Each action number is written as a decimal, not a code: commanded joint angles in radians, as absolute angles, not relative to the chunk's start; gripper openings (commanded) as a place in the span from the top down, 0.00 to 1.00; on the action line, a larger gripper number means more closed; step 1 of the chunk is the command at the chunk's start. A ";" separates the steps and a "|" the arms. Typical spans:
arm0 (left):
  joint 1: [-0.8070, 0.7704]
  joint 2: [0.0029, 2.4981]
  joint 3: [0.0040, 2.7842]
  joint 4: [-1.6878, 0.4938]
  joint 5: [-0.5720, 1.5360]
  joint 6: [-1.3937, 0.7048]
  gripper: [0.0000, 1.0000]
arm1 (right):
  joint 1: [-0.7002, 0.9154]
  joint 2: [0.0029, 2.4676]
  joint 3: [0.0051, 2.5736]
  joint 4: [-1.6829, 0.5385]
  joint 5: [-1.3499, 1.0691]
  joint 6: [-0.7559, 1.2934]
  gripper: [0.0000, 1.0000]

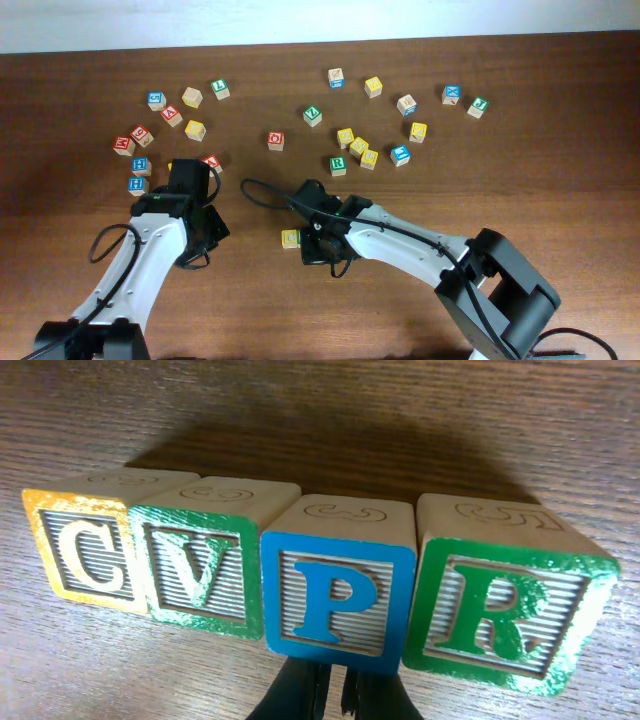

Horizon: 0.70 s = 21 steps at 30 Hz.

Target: Spell out CVPR

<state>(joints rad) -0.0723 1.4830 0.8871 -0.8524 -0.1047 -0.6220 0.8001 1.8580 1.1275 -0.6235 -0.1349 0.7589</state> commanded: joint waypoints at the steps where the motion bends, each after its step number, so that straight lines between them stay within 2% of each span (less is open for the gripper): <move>1: -0.066 1.469 0.878 -0.854 -0.098 -0.628 1.00 | 0.805 1.871 1.124 -0.619 -0.120 0.769 0.96; 21: -0.067 1.469 0.878 -0.855 -0.098 -0.628 1.00 | 0.805 1.871 1.124 -0.597 -0.118 0.799 0.96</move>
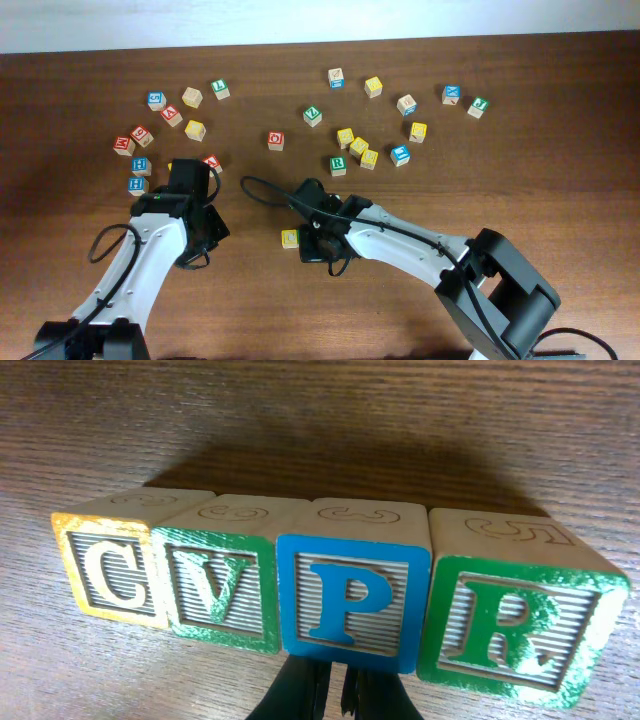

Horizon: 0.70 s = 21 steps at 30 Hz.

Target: Spell out CVPR

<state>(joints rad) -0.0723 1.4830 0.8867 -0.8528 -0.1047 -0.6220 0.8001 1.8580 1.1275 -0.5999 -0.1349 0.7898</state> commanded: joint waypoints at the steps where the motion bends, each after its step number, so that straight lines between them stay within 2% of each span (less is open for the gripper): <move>1: -0.067 1.470 0.878 -0.855 -0.098 -0.628 1.00 | 0.805 1.871 1.124 -0.597 -0.113 0.796 0.96; 8: -0.070 1.470 0.877 -0.855 -0.062 -0.606 1.00 | 0.805 1.870 1.139 -0.659 -0.192 0.757 0.96; 11: -0.099 1.470 0.864 -0.847 -0.037 -0.586 1.00 | 0.789 1.846 1.238 -0.803 -0.198 0.655 0.96; 16: -0.171 1.471 0.818 -0.796 -0.015 -0.587 1.00 | 0.617 1.832 1.312 -1.035 -0.074 0.607 0.96; 21: -0.221 1.473 0.795 -0.699 0.065 -0.591 1.00 | 0.556 1.838 1.228 -0.951 -0.041 0.606 0.96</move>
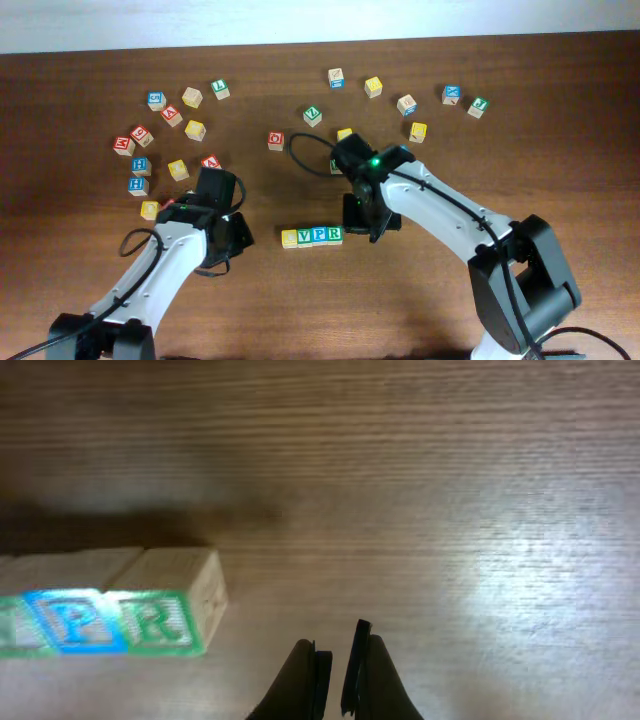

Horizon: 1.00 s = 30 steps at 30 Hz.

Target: Spell out CVPR

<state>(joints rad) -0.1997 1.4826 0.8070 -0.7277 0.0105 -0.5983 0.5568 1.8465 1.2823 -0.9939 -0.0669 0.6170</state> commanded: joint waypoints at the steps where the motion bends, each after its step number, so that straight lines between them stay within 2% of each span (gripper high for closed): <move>1: -0.232 1.473 0.795 -0.688 0.074 -0.591 1.00 | 0.556 1.839 1.200 -0.904 -0.052 0.606 0.96; 5: -0.307 1.493 0.795 -0.631 0.091 -0.594 1.00 | 0.557 1.839 1.170 -0.813 -0.140 0.606 0.96; 15: -0.395 1.616 0.795 -0.459 0.169 -0.613 1.00 | 0.598 1.839 1.159 -0.769 -0.181 0.611 0.96; 30: -0.398 1.616 0.795 -0.458 0.108 -0.612 1.00 | 0.603 1.839 1.155 -0.728 -0.228 0.609 0.96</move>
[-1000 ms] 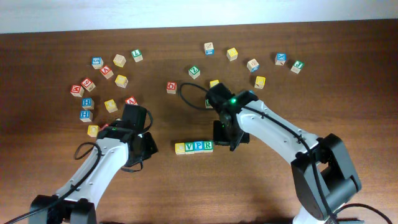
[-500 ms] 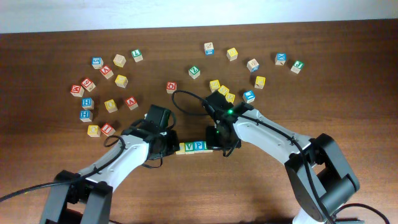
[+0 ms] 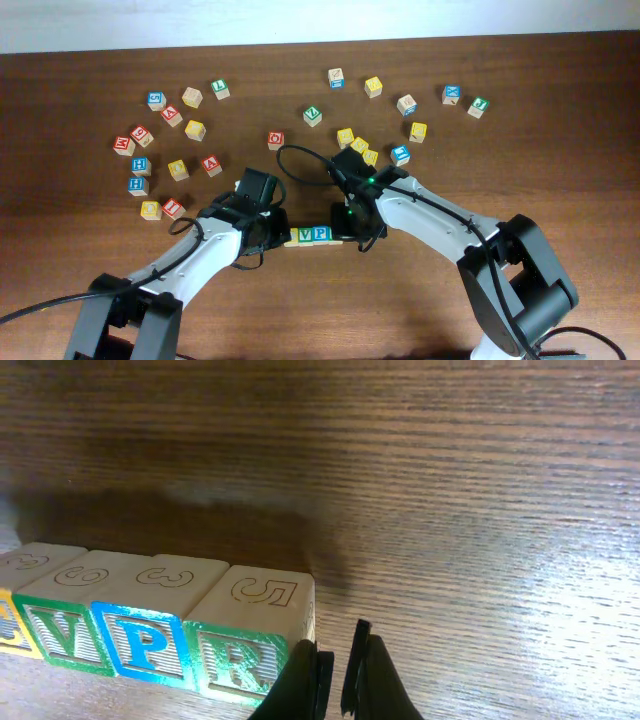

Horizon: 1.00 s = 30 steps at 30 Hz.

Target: Spell out CVPR

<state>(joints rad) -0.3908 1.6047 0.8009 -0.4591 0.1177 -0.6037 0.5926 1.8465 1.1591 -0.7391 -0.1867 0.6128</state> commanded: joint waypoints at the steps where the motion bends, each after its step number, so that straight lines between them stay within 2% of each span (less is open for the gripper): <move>1: -0.398 1.616 0.796 -0.458 0.108 -0.596 1.00 | 0.603 1.839 1.155 -0.729 -0.223 0.607 0.96; 10: -0.396 1.615 0.797 -0.487 0.061 -0.559 1.00 | 0.601 1.839 1.156 -0.759 -0.164 0.606 0.95; 13: -0.364 1.614 0.814 -0.535 0.044 -0.555 1.00 | 0.598 1.837 1.159 -0.768 -0.160 0.606 0.90; 16: -0.308 1.575 0.848 -0.609 0.044 -0.498 1.00 | 0.551 1.823 1.228 -0.907 -0.088 0.593 0.90; 17: -0.296 1.549 0.856 -0.623 0.045 -0.485 1.00 | 0.538 1.809 1.248 -0.934 -0.077 0.582 0.87; 20: -0.278 1.399 0.885 -0.699 0.044 -0.476 1.00 | 0.496 1.699 1.323 -1.086 -0.062 0.550 0.66; 21: -0.279 1.340 0.886 -0.722 0.045 -0.476 1.00 | 0.496 1.624 1.332 -1.141 -0.047 0.550 0.41; 23: -0.279 1.213 0.886 -0.792 0.044 -0.476 0.44 | 0.498 1.485 1.332 -1.249 -0.040 0.550 0.02; 24: -0.279 1.174 0.885 -0.820 0.044 -0.476 0.27 | 0.498 1.418 1.332 -1.299 -0.039 0.550 0.02; 25: -0.279 1.143 0.885 -0.840 0.044 -0.476 0.03 | 0.505 1.343 1.332 -1.347 -0.035 0.551 0.02; 30: -0.279 1.120 0.885 -0.854 0.044 -0.477 0.01 | 0.667 1.030 1.322 -1.485 0.083 0.670 0.02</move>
<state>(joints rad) -0.2825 1.1290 0.8707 -0.8536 0.0498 -0.4866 0.5880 1.1351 1.3140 -1.4609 0.0128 0.5972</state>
